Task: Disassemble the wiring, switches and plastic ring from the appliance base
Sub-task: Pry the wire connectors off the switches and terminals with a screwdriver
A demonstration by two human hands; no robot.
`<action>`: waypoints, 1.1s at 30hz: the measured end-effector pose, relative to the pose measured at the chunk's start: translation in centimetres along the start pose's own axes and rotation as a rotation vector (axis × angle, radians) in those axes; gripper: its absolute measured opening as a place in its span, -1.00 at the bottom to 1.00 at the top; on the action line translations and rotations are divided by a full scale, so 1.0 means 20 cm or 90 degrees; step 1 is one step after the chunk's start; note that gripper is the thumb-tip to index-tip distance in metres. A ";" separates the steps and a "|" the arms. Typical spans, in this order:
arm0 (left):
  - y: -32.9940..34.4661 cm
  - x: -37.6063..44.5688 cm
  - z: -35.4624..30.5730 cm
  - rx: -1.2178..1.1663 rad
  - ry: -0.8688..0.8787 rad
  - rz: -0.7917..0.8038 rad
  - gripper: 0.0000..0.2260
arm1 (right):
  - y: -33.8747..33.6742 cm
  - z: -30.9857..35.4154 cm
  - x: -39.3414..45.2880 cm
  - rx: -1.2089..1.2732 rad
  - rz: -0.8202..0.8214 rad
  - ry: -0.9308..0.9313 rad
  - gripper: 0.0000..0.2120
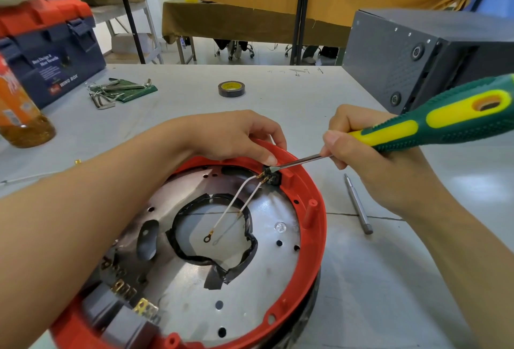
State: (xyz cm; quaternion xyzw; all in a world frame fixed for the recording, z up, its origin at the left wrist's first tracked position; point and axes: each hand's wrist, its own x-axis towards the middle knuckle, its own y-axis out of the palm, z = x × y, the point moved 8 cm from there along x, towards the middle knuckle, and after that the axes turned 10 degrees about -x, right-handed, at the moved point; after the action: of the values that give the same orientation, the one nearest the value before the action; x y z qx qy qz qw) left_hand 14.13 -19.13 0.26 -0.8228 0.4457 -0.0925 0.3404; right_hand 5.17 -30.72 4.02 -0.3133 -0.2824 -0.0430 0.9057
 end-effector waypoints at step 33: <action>0.00 0.00 0.00 0.000 -0.005 -0.005 -0.83 | -0.01 -0.01 -0.03 0.004 -0.051 0.010 -0.66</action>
State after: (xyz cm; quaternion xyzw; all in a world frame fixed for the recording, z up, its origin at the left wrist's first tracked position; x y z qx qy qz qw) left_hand 14.13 -19.14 0.32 -0.8247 0.4413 -0.0908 0.3419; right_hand 4.82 -31.02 3.65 -0.2984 -0.2875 -0.0811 0.9065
